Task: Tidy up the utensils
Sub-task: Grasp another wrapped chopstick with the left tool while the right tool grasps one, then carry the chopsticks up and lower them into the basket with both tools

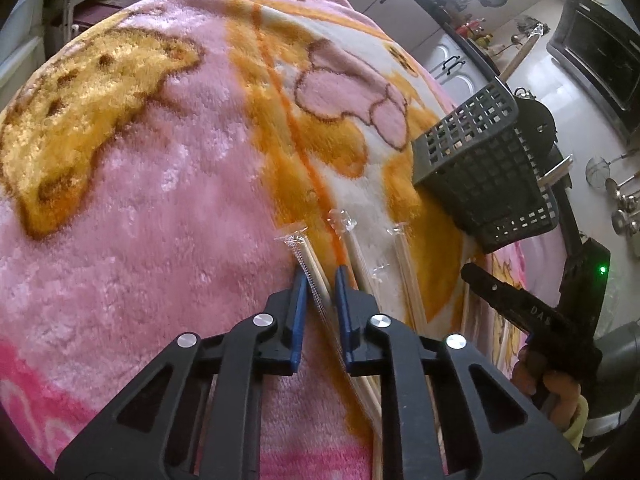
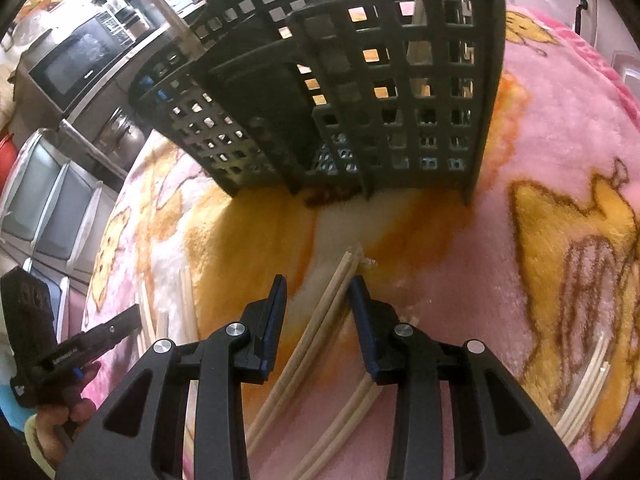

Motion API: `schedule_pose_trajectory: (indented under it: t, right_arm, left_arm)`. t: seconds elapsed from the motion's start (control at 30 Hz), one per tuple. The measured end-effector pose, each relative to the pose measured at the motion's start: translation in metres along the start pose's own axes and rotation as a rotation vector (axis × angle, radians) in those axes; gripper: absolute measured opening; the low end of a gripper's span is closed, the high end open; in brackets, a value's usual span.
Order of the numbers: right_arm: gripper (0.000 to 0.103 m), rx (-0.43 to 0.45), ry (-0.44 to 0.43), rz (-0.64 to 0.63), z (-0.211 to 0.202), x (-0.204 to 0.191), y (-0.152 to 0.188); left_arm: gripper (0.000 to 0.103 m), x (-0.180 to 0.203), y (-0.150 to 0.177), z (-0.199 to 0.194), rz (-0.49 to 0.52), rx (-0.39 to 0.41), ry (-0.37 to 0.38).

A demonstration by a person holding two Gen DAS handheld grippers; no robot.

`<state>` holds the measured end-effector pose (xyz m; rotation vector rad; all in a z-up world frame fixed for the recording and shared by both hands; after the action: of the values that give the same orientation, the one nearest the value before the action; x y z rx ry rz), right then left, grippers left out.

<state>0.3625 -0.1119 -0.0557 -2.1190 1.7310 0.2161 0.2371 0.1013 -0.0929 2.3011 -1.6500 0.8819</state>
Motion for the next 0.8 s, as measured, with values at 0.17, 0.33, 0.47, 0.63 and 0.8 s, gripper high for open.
schedule_pose_trajectory:
  t: [0.17,0.33,0.47,0.63,0.8]
  right_arm:
    - [0.017,-0.014,0.044,0.011,0.0,0.004,-0.009]
    - [0.014,-0.015,0.041,0.023,-0.005,0.007,-0.012]
    - [0.012,0.001,-0.003,0.008,-0.013,0.003,-0.012]
    - [0.01,0.046,-0.06,-0.05,-0.03,-0.009,-0.01]
    - [0.009,0.099,-0.065,-0.113,-0.05,-0.02,-0.006]
  left_arm:
    - [0.004,-0.001,0.0,-0.001,0.001,0.006,-0.001]
    - [0.002,-0.001,0.003,-0.006,0.006,0.02,-0.002]
    - [0.002,0.005,0.005,-0.015,0.04,0.047,-0.01]
    - [0.002,0.017,0.004,-0.033,0.081,0.097,-0.007]
    - [0.001,0.034,0.001,-0.053,0.13,0.16,-0.011]
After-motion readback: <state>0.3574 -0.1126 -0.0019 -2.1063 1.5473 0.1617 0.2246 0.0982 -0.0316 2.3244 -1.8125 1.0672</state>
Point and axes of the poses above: each gripper's, at about its wrist camera, not at the fingertips, and z roughly the way its jaws point, x to its right, y to its underside, the point moved 5 cm from there along z, roughly the way its jaws point, and after that the axes turned 12 degrees about -x, right-handed, at the moved point
